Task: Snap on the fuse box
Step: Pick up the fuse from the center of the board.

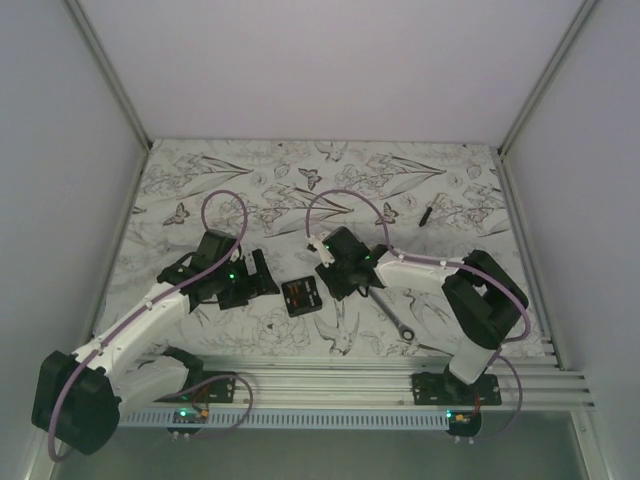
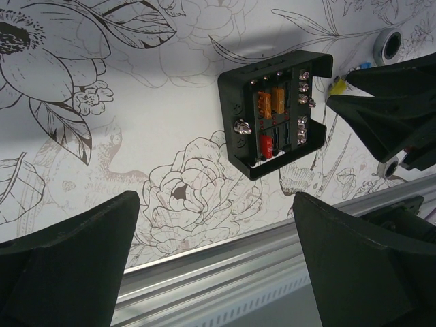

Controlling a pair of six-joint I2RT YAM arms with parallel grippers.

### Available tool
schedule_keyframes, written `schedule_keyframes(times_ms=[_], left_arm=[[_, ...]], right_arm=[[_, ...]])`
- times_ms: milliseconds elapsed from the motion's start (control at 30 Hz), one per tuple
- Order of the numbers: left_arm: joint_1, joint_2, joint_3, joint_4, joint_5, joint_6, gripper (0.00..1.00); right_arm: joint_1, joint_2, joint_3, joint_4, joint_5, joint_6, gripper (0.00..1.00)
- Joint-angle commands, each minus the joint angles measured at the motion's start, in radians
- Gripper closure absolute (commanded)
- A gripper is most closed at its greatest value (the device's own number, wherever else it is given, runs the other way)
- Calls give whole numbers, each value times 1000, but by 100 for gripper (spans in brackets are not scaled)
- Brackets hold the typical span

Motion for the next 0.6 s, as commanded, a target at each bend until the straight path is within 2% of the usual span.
schedule_keyframes(times_ms=[0, 567], left_arm=[[6, 7, -4, -9, 13, 0, 0], [6, 6, -12, -9, 4, -36, 0]], right_arm=[[33, -13, -10, -53, 100, 8, 59], [58, 28, -15, -71, 138, -12, 61]])
